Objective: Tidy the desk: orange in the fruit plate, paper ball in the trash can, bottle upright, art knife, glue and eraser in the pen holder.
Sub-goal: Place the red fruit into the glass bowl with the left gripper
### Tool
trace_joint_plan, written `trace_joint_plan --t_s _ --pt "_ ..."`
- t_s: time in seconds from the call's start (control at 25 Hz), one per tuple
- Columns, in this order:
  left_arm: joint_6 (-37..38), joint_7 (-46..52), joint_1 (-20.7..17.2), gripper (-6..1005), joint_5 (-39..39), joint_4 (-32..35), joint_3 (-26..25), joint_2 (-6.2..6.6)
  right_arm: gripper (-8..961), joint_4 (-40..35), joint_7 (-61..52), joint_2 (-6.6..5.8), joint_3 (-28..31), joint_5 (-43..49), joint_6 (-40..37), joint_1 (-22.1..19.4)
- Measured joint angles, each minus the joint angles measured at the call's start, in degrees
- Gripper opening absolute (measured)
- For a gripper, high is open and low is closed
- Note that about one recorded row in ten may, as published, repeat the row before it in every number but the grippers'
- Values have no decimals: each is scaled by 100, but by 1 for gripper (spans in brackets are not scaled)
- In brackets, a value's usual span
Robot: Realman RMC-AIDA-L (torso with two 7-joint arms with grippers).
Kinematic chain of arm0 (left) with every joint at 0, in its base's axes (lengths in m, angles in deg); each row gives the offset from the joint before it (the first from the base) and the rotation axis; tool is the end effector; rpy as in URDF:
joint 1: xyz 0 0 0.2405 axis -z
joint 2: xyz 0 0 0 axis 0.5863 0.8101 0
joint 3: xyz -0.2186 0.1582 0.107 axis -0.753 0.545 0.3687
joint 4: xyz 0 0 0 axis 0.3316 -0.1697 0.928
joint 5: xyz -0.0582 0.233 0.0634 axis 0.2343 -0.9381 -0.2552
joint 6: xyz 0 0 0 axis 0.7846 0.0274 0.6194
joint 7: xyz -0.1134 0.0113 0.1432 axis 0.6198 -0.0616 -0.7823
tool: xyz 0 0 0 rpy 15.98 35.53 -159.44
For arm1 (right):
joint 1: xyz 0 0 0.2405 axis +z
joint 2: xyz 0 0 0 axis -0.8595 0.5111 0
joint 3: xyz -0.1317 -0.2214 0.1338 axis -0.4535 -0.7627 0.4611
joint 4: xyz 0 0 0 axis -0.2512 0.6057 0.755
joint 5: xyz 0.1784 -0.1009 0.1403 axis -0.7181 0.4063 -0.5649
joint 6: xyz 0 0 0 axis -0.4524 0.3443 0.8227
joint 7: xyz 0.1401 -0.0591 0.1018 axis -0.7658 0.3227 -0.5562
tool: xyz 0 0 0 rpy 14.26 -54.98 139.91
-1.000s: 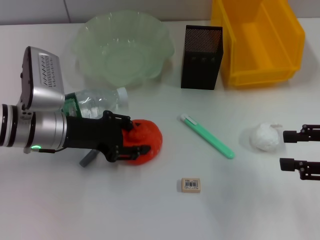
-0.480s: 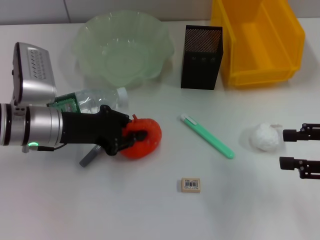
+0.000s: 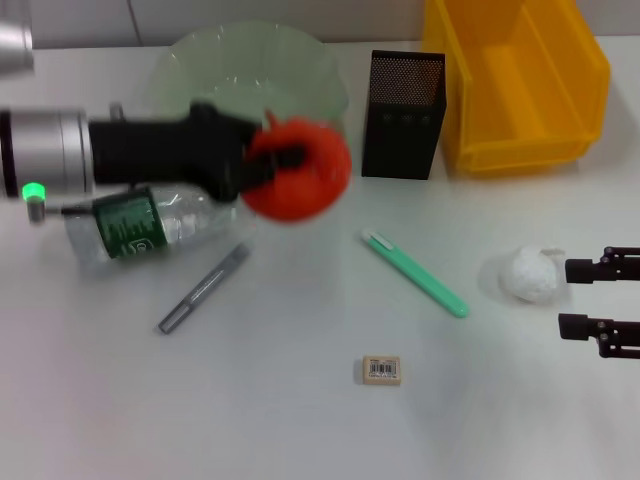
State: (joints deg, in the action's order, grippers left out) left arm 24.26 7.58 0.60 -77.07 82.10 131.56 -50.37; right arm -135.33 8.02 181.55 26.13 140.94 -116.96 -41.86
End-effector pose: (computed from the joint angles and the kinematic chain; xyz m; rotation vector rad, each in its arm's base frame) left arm -0.2261 0.4255 -0.0362 -2.8139 -0.3824 -0.7228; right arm 0.3366 0.2963 0.0325 -2.8079 0.5516 0.5730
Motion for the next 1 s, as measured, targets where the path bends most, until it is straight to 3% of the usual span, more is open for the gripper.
trace_joint_plan --t_s 0.24,0.28,0.36,0.4,0.6,0.8,1.0 --pt "-1480 442 325 93 184 -17 31 -19 654 33 39 3 -11 0 -2 18" --pt "-2013 508 442 82 189 -160 150 -21 655 50 41 4 -29 0 -3 22" --pt "-2225 541 470 70 191 -192 237 -23 657 60 42 5 -37 0 -3 25" --pt "-2824 678 513 68 198 -249 540 -34 658 73 43 6 -47 0 -3 32" --pt "-3851 1034 605 62 258 -417 1165 -38 662 100 45 9 -51 1 -3 37" --pt "-4323 1266 643 66 281 -513 1319 -40 667 128 46 9 -53 1 -2 37" --pt "-4594 1392 637 192 331 -571 1405 -45 671 140 49 9 -49 1 3 42"
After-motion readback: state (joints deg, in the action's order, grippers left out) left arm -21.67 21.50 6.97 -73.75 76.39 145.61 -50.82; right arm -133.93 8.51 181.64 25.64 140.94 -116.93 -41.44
